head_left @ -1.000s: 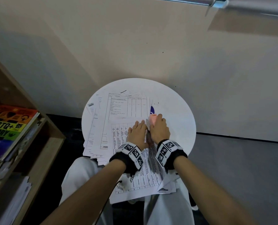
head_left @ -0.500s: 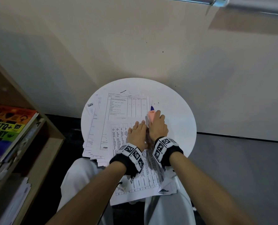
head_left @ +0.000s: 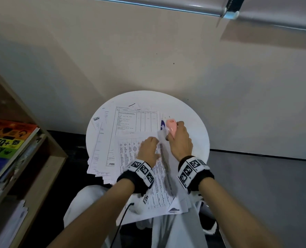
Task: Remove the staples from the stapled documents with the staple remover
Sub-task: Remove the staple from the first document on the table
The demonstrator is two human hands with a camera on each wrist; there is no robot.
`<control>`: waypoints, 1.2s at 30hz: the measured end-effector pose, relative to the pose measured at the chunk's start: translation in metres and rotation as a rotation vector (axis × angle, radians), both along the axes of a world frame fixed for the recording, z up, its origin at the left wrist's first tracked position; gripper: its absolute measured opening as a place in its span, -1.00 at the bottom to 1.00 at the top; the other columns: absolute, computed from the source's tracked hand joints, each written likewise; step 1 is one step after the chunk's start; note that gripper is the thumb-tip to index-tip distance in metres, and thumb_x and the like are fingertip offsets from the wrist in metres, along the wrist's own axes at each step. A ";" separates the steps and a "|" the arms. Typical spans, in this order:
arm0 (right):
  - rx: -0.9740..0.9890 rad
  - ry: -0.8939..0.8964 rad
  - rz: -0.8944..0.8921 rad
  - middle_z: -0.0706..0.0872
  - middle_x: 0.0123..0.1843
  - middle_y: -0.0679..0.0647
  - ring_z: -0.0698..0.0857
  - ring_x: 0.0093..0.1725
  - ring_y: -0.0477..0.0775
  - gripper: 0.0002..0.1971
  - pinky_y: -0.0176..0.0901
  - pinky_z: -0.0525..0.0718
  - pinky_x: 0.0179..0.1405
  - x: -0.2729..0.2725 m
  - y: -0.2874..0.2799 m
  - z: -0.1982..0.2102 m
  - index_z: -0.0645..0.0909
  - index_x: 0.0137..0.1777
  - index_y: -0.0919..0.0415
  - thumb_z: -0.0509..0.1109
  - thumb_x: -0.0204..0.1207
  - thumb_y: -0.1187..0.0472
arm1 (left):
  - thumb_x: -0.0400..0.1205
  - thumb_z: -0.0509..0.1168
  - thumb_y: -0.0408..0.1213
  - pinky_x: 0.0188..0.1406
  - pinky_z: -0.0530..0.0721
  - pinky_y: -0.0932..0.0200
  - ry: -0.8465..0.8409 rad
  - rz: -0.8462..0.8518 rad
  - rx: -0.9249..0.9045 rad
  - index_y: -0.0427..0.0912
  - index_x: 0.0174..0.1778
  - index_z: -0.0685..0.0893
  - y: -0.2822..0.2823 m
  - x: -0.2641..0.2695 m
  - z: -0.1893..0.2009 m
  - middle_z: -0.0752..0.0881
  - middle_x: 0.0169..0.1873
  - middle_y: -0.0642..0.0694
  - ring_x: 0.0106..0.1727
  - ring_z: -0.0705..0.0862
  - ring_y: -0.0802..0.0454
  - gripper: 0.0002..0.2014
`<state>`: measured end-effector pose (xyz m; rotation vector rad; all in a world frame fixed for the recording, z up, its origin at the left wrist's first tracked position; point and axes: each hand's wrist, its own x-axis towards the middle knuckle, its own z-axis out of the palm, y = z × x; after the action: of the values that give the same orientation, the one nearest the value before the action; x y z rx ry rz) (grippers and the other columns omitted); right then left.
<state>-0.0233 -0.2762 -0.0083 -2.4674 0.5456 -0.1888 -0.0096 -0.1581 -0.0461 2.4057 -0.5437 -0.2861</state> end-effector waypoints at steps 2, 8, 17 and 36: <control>0.007 -0.058 0.000 0.58 0.19 0.17 0.63 0.06 0.32 -0.65 -0.01 0.46 -0.15 -0.025 -0.008 0.010 0.34 0.32 0.22 0.28 0.61 0.13 | 0.69 0.22 -0.34 0.26 0.60 0.02 0.007 0.133 -0.377 -0.37 0.27 0.58 -0.012 -0.012 0.012 0.66 0.18 -0.28 0.22 0.65 -0.17 -0.73; 0.028 -0.186 -0.051 0.57 0.18 0.11 0.62 0.03 0.20 -0.67 -0.01 0.52 -0.16 -0.102 -0.023 0.036 0.35 0.32 0.17 0.26 0.62 0.10 | 0.62 0.33 -0.43 -0.23 0.78 0.32 0.315 0.292 -0.905 -0.50 0.05 0.70 -0.050 -0.070 0.053 0.74 -0.19 -0.30 -0.28 0.74 0.04 -0.81; -0.051 -0.254 -0.123 0.60 0.09 0.07 0.61 -0.05 0.16 -0.72 0.07 0.58 -0.16 -0.227 -0.079 0.041 0.38 0.20 0.13 0.31 0.60 0.04 | 0.57 0.34 -0.51 -0.24 0.82 0.08 0.216 0.143 -0.783 -0.54 -0.05 0.72 -0.115 -0.135 0.072 0.71 -0.29 -0.35 -0.36 0.70 -0.08 -0.86; 0.310 -0.204 -0.749 0.62 -0.01 0.00 0.63 -0.08 0.10 -0.68 -0.03 0.51 -0.14 -0.421 -0.188 -0.071 0.38 0.19 0.06 0.35 0.55 0.36 | 0.46 0.32 -0.58 -0.31 0.42 0.23 0.310 -0.040 -0.115 -0.22 -0.38 0.70 -0.199 -0.194 -0.140 0.60 -0.42 -0.16 -0.31 0.53 -0.01 -0.80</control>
<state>-0.4441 -0.4643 -0.0791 -1.8205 1.2774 -0.5923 -0.2035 -0.3574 -0.1864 2.1859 -0.4519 -0.6155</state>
